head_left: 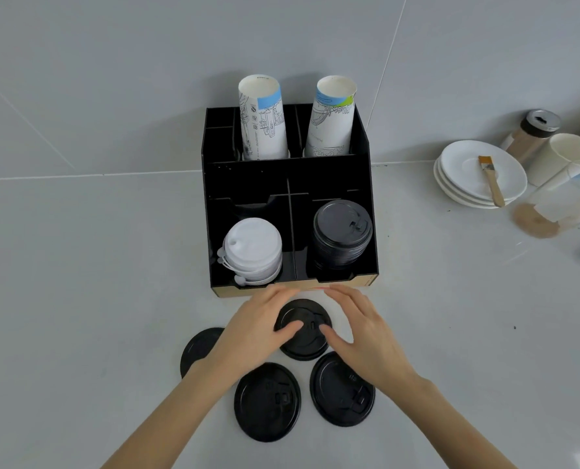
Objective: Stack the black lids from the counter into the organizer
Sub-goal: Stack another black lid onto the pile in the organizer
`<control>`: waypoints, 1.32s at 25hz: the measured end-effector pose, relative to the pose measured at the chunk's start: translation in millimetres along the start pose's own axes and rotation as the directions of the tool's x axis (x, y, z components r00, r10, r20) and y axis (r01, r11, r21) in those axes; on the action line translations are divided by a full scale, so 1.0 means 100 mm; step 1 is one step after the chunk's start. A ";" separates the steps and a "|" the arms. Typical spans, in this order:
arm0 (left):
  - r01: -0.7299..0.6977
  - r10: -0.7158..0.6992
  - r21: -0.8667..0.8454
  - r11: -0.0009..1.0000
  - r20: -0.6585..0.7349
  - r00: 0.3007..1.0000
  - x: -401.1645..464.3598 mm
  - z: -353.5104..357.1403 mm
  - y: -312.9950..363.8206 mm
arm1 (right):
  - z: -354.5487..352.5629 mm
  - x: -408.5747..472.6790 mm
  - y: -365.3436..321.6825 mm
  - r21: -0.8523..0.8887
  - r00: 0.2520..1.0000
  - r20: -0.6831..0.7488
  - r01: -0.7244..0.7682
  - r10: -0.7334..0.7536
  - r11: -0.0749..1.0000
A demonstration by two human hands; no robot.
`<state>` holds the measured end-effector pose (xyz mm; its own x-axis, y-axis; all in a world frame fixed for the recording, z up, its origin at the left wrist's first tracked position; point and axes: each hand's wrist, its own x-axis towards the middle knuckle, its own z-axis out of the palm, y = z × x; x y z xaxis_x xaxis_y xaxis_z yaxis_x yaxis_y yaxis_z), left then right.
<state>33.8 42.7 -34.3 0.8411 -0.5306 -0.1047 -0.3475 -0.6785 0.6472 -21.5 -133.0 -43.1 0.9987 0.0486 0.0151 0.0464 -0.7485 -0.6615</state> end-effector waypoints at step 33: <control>-0.115 0.103 -0.054 0.992 -0.186 0.977 0.00 -0.29 0.30 | -0.45 0.02 -0.26 0.087 0.974 -0.223 0.055 -0.035 0.995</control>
<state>35.7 37.2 6.9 0.8631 -0.4939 0.1051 -0.4192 -0.5848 0.6944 -20.1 -142.8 7.6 0.9760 -0.0739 0.2048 0.0998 -0.6843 -0.7224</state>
